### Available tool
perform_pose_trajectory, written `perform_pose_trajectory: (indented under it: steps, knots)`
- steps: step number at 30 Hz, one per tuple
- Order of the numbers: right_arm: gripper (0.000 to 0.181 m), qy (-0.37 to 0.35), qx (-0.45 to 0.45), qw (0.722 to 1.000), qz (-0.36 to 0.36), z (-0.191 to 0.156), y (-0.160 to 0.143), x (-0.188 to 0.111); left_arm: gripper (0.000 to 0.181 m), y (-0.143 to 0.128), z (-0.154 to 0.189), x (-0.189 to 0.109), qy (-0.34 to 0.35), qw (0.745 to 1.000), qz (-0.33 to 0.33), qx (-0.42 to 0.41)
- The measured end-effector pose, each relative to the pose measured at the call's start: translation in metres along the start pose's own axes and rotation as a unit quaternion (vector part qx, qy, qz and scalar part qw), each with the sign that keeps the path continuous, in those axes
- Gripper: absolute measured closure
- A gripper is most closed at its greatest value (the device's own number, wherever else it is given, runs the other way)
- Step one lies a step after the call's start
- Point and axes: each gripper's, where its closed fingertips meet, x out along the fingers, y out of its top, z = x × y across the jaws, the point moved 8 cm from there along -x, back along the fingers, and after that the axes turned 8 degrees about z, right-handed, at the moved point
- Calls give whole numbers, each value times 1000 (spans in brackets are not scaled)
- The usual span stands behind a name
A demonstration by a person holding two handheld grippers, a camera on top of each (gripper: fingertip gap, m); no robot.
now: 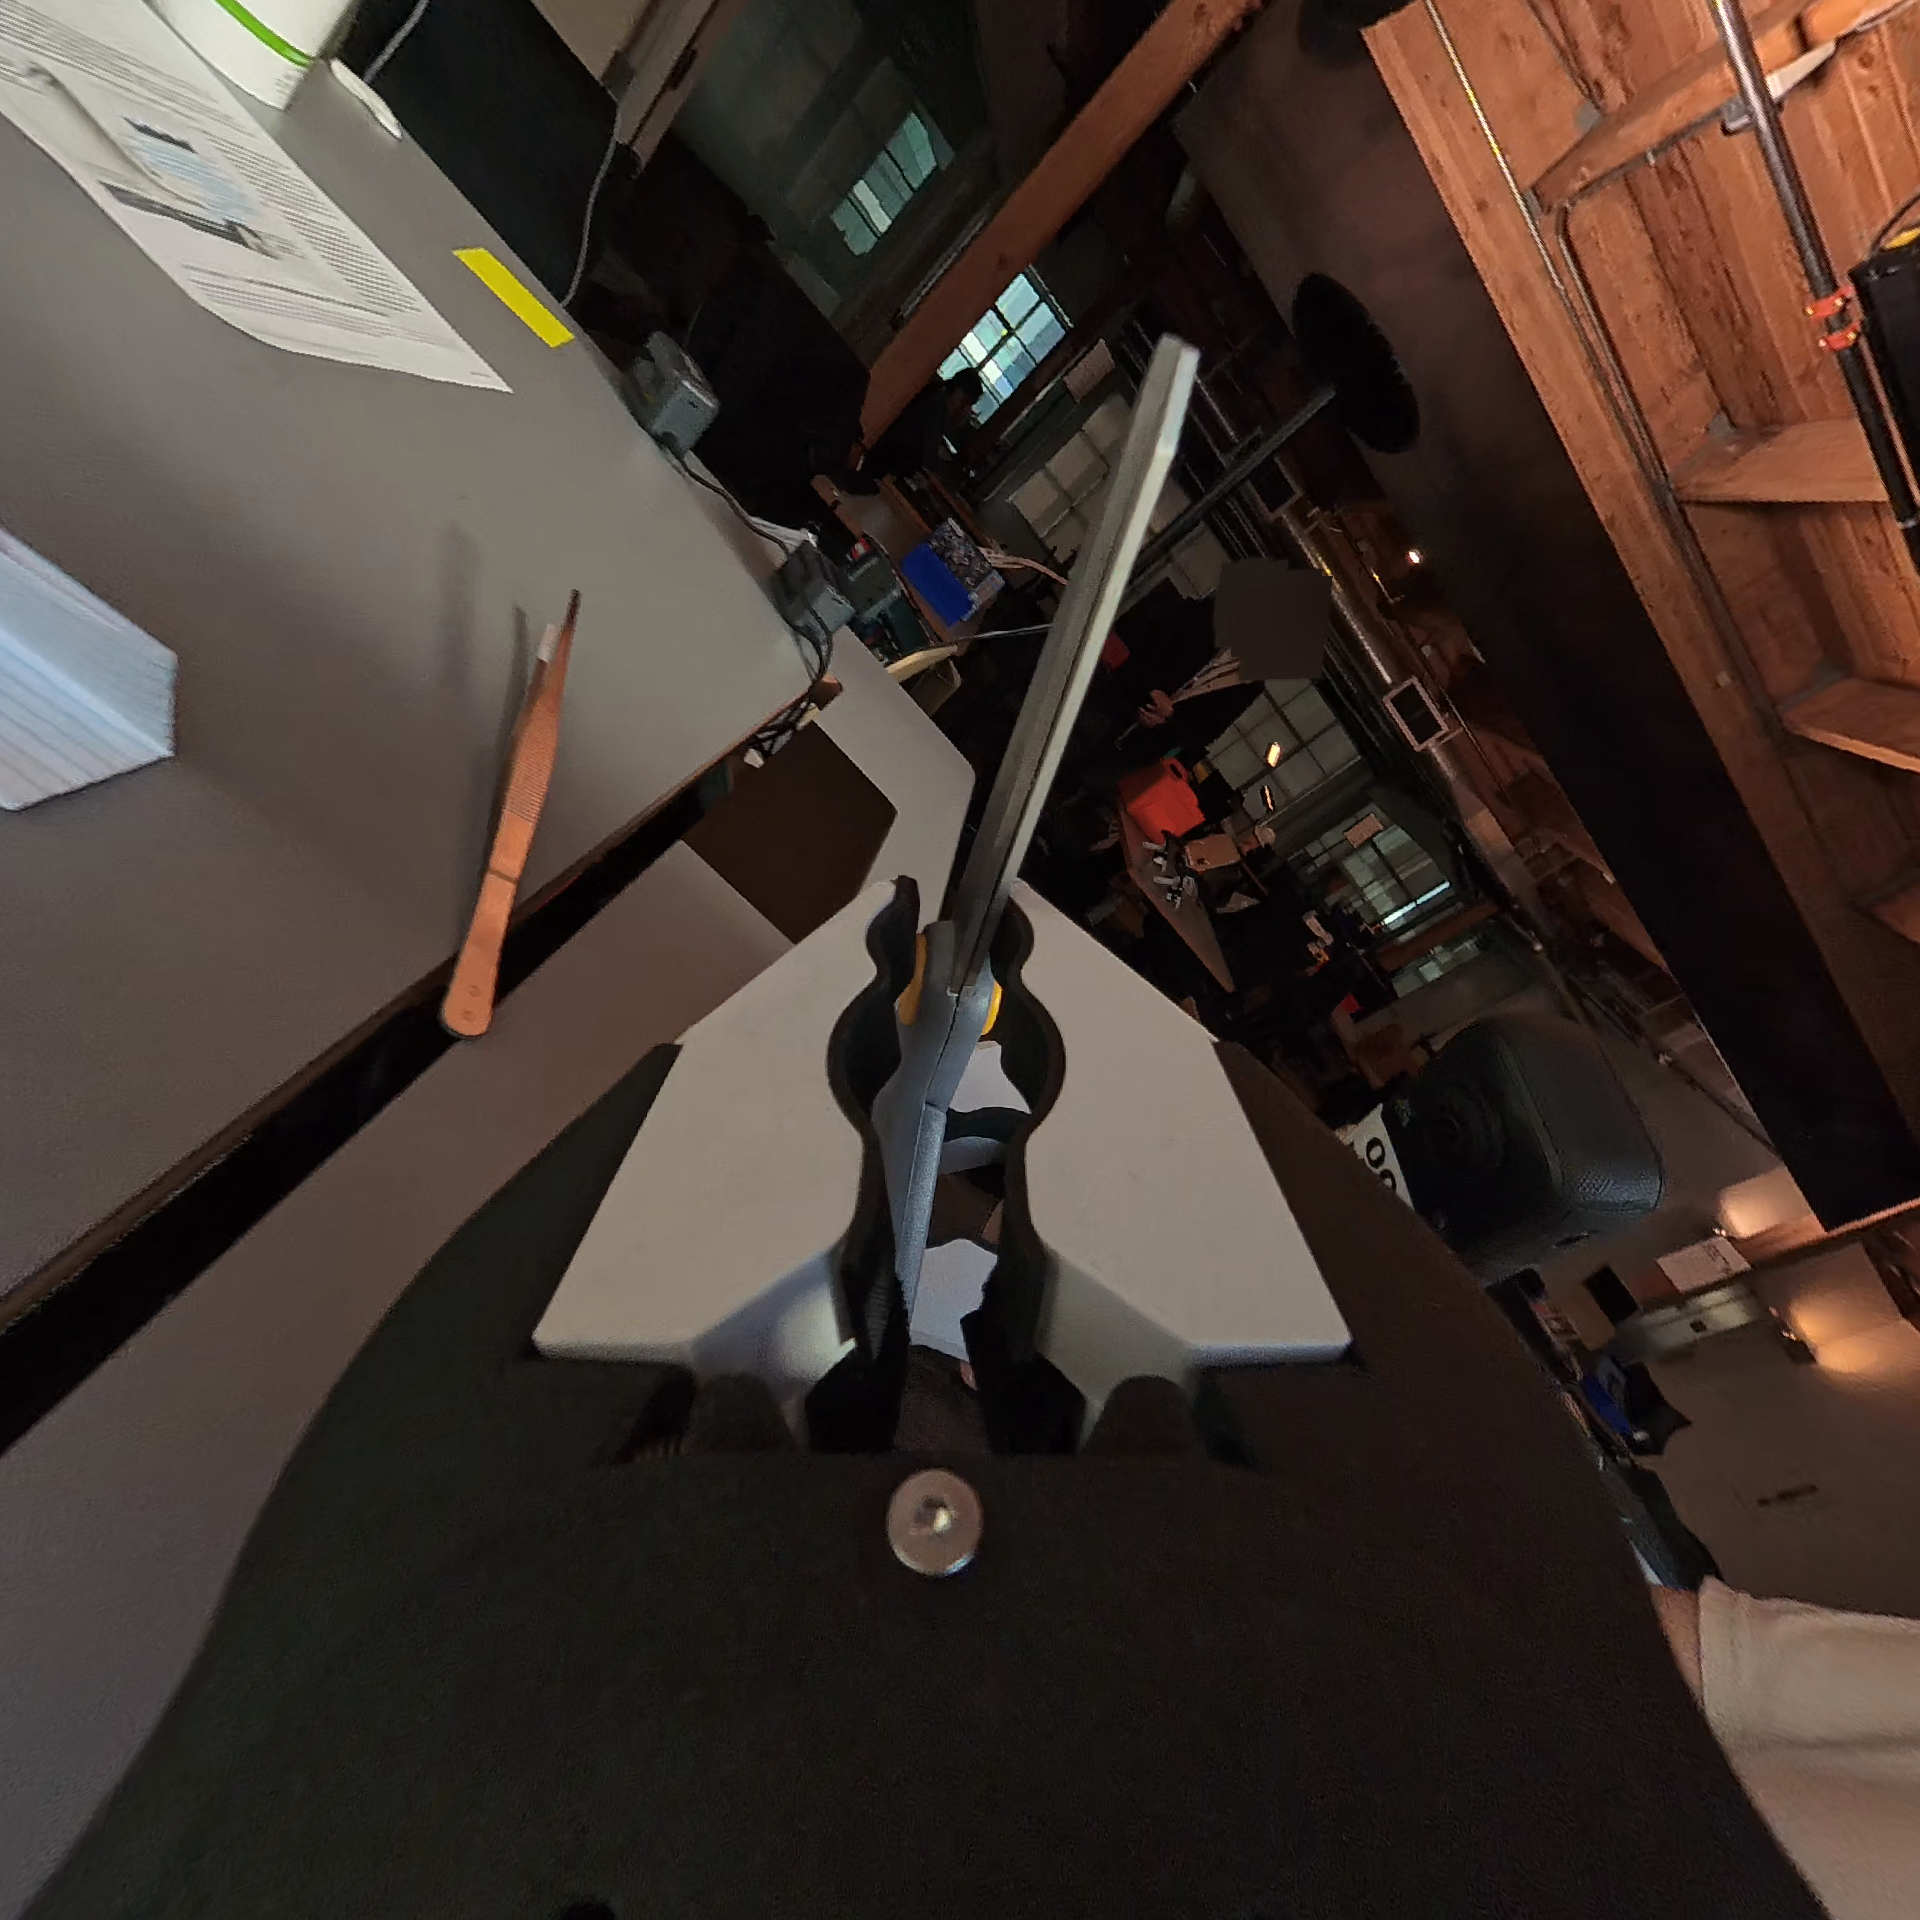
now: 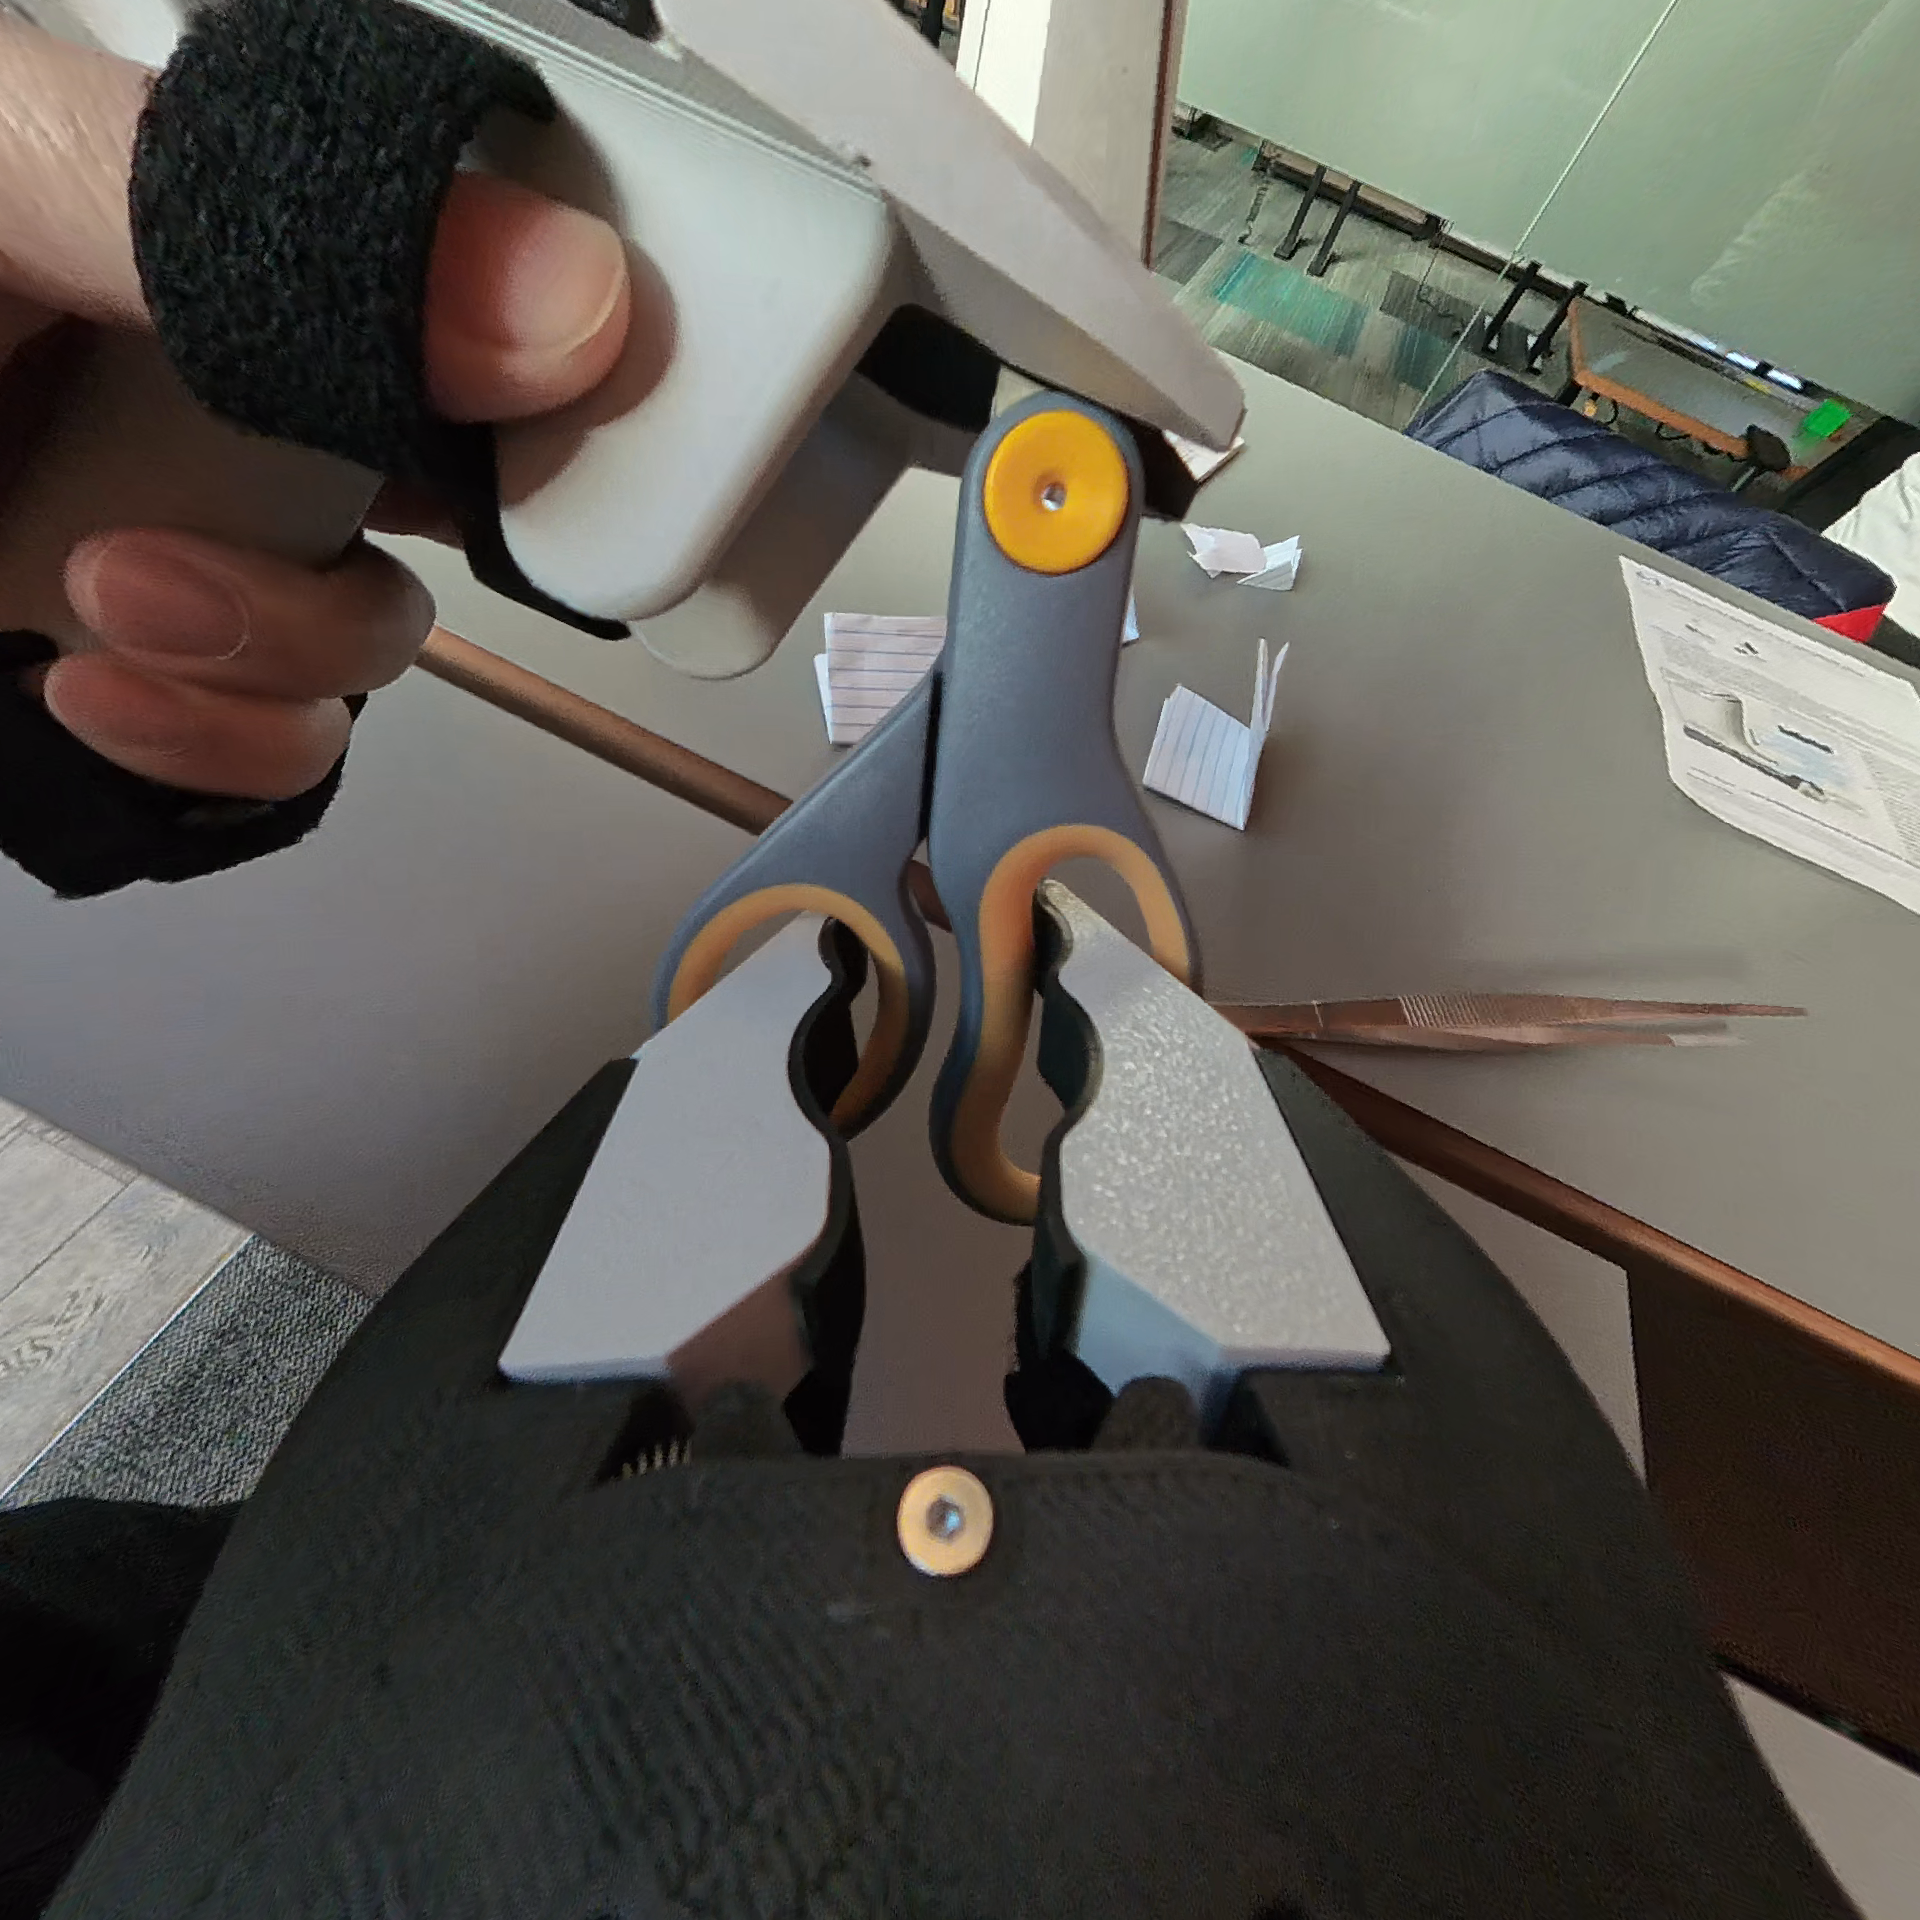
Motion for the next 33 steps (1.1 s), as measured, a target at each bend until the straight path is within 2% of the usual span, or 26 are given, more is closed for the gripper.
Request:
perform_pose_trajectory:
  steps: [3,10,14,17,18,19,20,22,27,30,33]
  knots:
    - [149,1,26,1000,11,0,-1,27,169,15,-20,-3,23,1000,3,2]
    - [146,22,89,996,19,4,17,83,170,64,-44,-2,59,992,-37,103]
    - [145,32,123,992,25,5,28,105,172,85,-54,0,60,986,-51,147]
    - [142,49,154,987,26,5,30,117,174,94,-66,0,62,987,-56,140]
    - [127,50,162,985,28,5,31,120,174,95,-70,0,59,988,-62,132]
    - [98,51,170,984,31,5,32,124,174,95,-73,1,55,988,-71,125]
    - [85,54,174,983,19,5,33,128,175,94,-77,3,53,988,-79,120]
    - [105,57,173,983,14,8,33,131,175,95,-82,7,56,988,-76,119]
    - [118,115,234,965,21,14,23,135,176,95,-85,16,79,980,-98,154]
    - [124,184,302,933,66,17,22,130,172,95,-79,21,69,980,-105,153]
    - [129,273,381,874,128,26,20,119,158,95,-69,23,42,983,-101,146]
